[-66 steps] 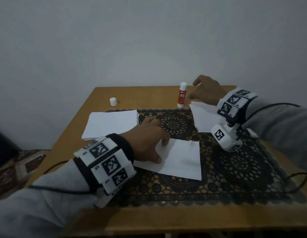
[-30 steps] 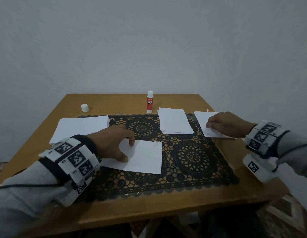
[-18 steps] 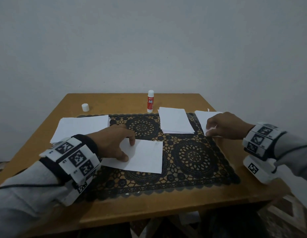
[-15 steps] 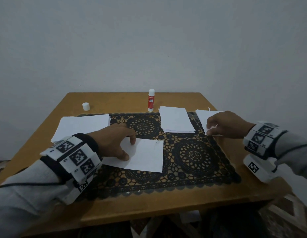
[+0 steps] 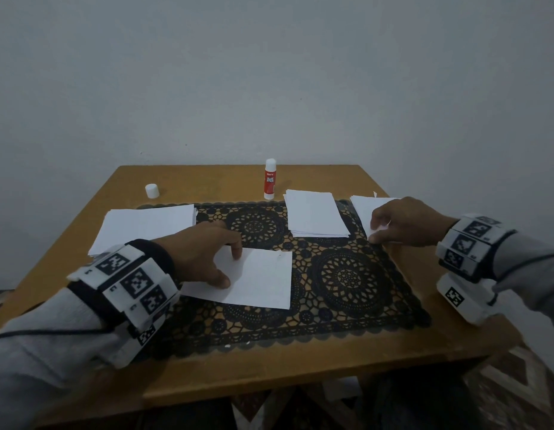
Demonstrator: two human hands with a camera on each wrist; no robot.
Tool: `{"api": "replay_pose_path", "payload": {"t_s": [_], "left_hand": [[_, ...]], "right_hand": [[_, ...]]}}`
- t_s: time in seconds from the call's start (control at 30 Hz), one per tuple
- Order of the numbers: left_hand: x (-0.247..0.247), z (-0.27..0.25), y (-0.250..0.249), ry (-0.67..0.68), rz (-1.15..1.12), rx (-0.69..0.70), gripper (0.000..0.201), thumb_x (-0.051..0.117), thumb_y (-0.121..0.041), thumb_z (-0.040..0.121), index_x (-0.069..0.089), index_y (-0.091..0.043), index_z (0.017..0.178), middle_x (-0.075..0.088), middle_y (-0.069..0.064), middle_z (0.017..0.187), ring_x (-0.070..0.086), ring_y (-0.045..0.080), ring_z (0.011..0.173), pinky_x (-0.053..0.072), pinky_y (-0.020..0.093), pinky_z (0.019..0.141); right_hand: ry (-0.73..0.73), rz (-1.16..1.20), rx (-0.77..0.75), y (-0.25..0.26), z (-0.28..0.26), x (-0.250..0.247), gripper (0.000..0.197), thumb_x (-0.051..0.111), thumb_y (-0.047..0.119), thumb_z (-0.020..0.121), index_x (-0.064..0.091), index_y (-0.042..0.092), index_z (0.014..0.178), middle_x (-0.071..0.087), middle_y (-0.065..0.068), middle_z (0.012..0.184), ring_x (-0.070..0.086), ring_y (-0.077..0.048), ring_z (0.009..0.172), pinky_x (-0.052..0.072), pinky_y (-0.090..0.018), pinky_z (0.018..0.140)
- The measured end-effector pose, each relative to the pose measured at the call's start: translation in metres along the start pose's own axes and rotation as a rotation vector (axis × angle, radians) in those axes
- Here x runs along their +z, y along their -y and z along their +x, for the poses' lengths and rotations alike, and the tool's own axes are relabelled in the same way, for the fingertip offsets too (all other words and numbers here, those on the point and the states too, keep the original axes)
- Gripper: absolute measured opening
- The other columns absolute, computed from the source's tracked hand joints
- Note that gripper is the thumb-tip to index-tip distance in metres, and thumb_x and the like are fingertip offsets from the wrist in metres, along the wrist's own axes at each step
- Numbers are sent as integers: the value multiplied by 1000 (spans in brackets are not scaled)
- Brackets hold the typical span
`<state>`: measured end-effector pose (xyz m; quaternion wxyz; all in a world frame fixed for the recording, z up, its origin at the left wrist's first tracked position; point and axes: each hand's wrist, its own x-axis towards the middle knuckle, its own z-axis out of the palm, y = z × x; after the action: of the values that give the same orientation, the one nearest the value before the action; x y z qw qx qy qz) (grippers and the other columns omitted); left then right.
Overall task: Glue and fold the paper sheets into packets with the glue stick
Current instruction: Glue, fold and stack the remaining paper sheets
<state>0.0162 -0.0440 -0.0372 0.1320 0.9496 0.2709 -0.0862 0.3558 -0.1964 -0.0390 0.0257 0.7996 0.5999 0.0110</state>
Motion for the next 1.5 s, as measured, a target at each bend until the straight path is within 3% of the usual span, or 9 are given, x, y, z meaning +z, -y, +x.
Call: {"api": "replay_pose_path", "payload": {"t_s": [0.43,0.53,0.67,0.73,0.8,1.13,1.27,1.37,1.5], "left_hand": [[0,1,1,-3,15,-1,45,77,-37,76,54,-31,114,47,-5,124,43,13,108,39,26,88],[0,0,0,-5,15,-1,45,76,-37,76,54,-30,114,47,-5,124,42,13,109,38,26,88],[0,-1,0,-13,11,3,44,77,-35,76,54,-29,114,48,-4,124,43,13,110,38,27,89],[1,-1,0,-14,6,0,46,77,-35,76,54,-29,116,48,-4,124,42,13,111,39,27,90],[0,-2,0,-19,2,-1,50,77,-35,77,51,-29,120,47,-4,126,42,13,113,38,27,91],[1,-6,-4,-45,15,-16,64,76,-37,76,39,-31,128,38,-4,129,34,15,117,39,34,98],[-4,-12,-6,-72,-21,1,52,70,-36,82,42,-28,126,43,-2,127,40,15,113,41,35,98],[-15,-17,-9,-155,-64,19,43,65,-33,87,45,-24,124,49,-4,121,46,11,104,41,24,85],[-36,-25,-12,-335,-492,25,49,67,-33,85,45,-23,127,57,-3,118,56,12,107,49,31,92]], "right_hand": [[4,-7,19,-5,4,2,24,65,20,88,72,17,111,69,0,115,60,-17,103,38,-24,80],[-15,9,23,-9,3,3,24,63,12,86,73,16,108,70,0,113,57,-15,94,34,-22,77],[-35,-19,9,-8,3,5,13,63,14,87,74,19,91,70,4,94,48,-11,78,31,-23,68],[-69,-4,24,-7,3,6,31,62,18,91,57,27,61,55,9,66,44,-12,63,27,-25,57],[-114,19,42,-7,4,8,44,61,21,93,42,20,53,42,6,55,39,-11,54,24,-25,53],[-231,84,85,-9,7,-11,32,63,14,88,47,13,61,44,5,60,38,-9,54,26,-22,53],[-434,74,77,-5,-4,-44,22,62,15,87,56,7,67,55,-2,58,47,-18,53,33,-30,52],[-570,147,-11,24,-25,-77,16,65,14,87,61,7,73,62,-7,64,55,-24,57,34,-30,56],[-516,585,-152,79,-54,-106,10,69,14,87,66,10,79,66,-20,70,58,-19,63,43,-19,60]]}}
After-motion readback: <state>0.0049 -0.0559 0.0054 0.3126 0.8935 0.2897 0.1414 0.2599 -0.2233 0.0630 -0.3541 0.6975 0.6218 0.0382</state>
